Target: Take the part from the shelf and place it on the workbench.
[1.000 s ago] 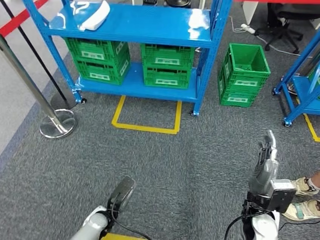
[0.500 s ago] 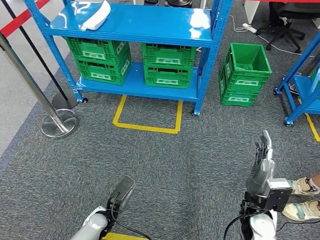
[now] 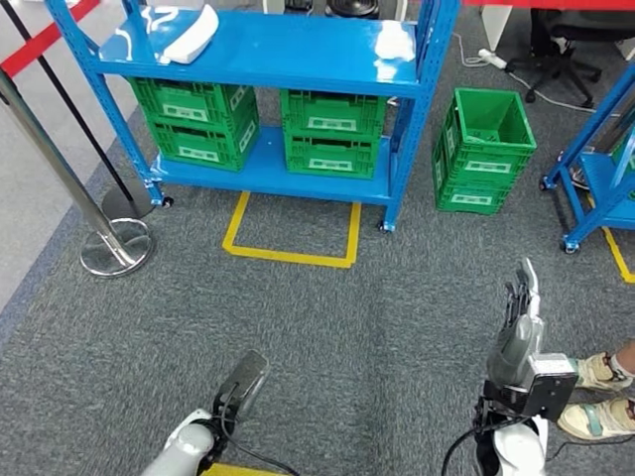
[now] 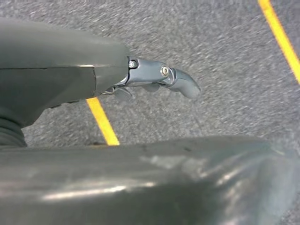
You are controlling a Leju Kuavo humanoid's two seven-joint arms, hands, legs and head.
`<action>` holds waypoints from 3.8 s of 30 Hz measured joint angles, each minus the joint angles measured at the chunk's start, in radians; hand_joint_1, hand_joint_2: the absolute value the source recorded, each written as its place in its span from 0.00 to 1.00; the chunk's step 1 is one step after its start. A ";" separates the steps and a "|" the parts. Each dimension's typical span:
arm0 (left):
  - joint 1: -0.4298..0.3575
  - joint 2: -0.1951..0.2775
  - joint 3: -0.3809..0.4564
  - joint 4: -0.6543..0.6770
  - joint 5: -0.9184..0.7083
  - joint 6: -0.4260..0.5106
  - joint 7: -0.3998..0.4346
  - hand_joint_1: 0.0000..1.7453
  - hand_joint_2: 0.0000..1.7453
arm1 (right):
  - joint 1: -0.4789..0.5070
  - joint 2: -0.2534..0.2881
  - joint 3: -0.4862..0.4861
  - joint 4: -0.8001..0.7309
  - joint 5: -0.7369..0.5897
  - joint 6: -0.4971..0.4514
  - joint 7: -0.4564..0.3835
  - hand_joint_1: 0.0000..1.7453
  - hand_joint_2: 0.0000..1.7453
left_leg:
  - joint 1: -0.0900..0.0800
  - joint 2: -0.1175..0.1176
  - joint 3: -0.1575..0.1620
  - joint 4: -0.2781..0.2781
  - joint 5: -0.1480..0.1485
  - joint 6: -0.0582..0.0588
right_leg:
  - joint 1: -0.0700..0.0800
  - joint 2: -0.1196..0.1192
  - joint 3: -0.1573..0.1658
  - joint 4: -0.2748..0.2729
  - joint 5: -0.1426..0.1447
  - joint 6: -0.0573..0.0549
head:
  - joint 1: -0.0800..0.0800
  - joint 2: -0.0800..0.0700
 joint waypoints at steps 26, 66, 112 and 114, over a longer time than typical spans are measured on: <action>-0.004 0.001 -0.005 0.000 0.006 0.023 0.011 0.00 0.00 | 0.002 0.000 0.006 0.019 -0.004 0.001 0.002 0.00 0.25 | 0.013 0.007 0.005 0.034 -0.040 -0.081 | 0.001 -0.002 0.035 -0.054 0.037 -0.036 | -0.008 0.000; -0.004 0.006 -0.005 -0.002 0.017 0.019 0.029 0.00 0.00 | -0.027 0.007 0.053 0.097 -0.020 0.043 0.014 0.00 1.00 | 0.013 0.008 -0.103 0.232 -0.080 -0.057 | 0.002 0.000 0.048 -0.048 0.023 -0.054 | -0.012 0.000; 0.000 0.006 -0.005 -0.002 0.028 0.026 0.032 0.00 0.00 | -0.035 0.007 0.069 0.148 -0.025 0.043 0.101 0.00 0.00 | 0.009 -0.003 -0.030 0.067 -0.037 -0.036 | 0.008 -0.007 0.055 -0.063 0.019 -0.021 | -0.016 0.000; 0.000 0.007 -0.005 -0.002 0.030 0.026 0.031 0.00 0.00 | -0.044 0.007 0.069 0.184 -0.025 0.031 0.112 0.00 0.50 | 0.005 -0.002 -0.027 0.066 -0.038 -0.024 | 0.010 -0.012 0.002 0.047 -0.025 -0.022 | -0.012 0.000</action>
